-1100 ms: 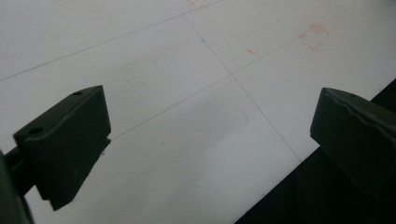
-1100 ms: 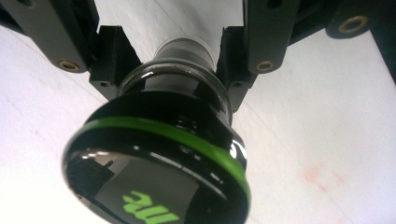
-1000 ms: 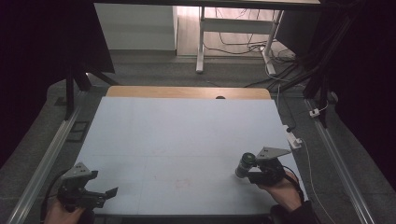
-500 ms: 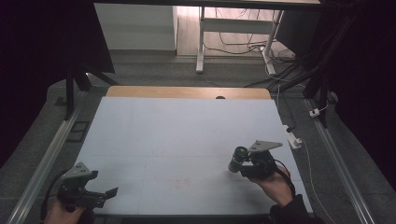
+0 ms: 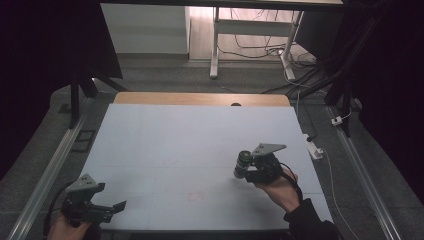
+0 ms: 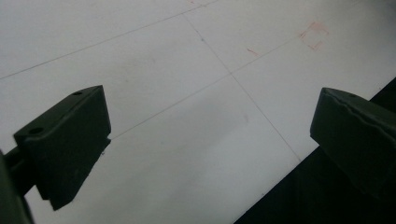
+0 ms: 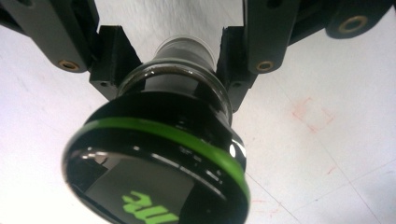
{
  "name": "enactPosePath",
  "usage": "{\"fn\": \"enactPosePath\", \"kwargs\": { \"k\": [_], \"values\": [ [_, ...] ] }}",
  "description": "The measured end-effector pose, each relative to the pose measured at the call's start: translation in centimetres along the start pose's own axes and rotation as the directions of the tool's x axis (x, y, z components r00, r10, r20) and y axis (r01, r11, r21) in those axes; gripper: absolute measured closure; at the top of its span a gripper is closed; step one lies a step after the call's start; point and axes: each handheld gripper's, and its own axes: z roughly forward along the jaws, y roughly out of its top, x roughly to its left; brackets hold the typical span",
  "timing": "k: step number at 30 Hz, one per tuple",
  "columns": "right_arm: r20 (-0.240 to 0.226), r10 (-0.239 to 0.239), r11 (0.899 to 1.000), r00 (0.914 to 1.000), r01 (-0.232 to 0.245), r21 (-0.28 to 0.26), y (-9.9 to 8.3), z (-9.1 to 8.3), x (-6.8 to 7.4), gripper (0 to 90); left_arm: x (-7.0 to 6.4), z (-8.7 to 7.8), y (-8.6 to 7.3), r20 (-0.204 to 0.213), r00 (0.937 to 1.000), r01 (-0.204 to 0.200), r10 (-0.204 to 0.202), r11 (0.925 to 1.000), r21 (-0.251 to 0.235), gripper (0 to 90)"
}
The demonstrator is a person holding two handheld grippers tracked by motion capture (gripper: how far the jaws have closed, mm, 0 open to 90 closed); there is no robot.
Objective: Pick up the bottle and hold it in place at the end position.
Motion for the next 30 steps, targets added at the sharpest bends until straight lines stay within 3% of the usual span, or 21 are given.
{"fn": "enactPosePath", "kwargs": {
  "k": [14, 30],
  "values": [
    [-0.041, -0.021, 1.000, 0.9989, 0.021, -0.002, 3.1, 3.5, 0.4, 52.3, 0.0, 0.0, 0.0, 0.001, 1.0000, 0.003, -0.003, 1.0000, 0.003, 0.2],
    [-0.048, -0.015, 1.000, 0.9987, 0.015, -0.014, 6.1, 7.3, 0.5, 52.3, 0.1, 0.0, 0.0, 0.002, 1.0000, 0.008, -0.008, 1.0000, 0.003, 0.3]
  ]
}}
